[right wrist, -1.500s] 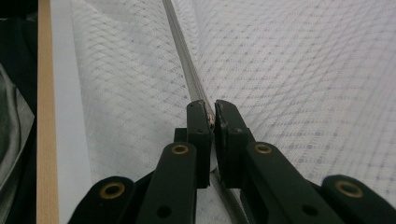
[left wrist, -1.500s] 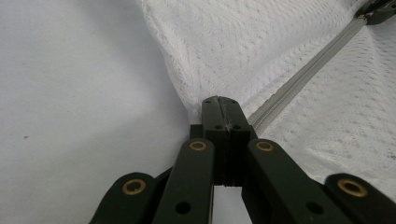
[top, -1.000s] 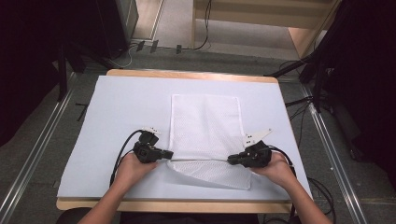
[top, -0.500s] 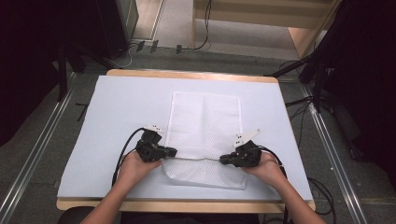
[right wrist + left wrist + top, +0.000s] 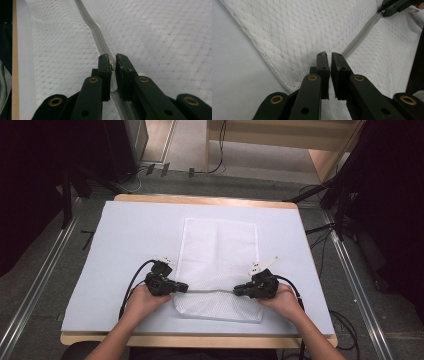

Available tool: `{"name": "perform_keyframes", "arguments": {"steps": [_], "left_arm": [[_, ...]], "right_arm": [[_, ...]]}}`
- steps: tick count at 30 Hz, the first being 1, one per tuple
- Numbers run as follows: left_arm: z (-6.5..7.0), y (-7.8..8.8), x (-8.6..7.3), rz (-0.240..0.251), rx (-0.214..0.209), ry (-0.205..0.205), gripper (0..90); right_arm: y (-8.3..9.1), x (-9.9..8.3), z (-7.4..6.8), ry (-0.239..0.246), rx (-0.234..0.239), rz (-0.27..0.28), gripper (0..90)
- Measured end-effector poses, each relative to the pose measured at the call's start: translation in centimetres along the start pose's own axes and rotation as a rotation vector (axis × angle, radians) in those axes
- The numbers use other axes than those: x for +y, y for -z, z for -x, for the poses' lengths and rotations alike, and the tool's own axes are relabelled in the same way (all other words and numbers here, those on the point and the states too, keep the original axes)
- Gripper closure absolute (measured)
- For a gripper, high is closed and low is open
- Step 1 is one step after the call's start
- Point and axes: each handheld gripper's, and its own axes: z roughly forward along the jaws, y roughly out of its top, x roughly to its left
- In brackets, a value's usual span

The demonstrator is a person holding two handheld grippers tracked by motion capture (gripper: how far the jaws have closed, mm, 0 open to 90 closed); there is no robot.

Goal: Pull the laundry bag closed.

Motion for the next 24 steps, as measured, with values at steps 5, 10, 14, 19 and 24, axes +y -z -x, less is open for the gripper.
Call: {"name": "perform_keyframes", "arguments": {"steps": [5, 10, 14, 19, 24], "left_arm": [[0.0, 0.0, 0.0, 0.000, -0.005, -0.006, 85.5], [-0.2, 0.1, -0.1, -0.002, -0.008, -0.001, 85.5], [-0.2, 0.2, -0.1, -0.002, -0.006, -0.003, 85.4], [-0.1, 0.2, -0.1, 0.000, 0.000, -0.004, 86.3], [0.0, 0.1, -0.1, 0.000, 0.009, -0.007, 87.4]], "right_arm": [[1.4, -0.2, 0.5, -0.021, -0.006, 0.078, 77.4], [1.6, -0.3, 0.6, -0.028, -0.009, 0.073, 78.4], [0.8, -0.3, 0.2, -0.019, -0.003, 0.026, 75.3], [0.1, -0.5, -0.3, 0.027, -0.036, 0.013, 74.1], [-0.1, -0.7, -1.4, 0.095, -0.113, 0.017, 79.2]]}}
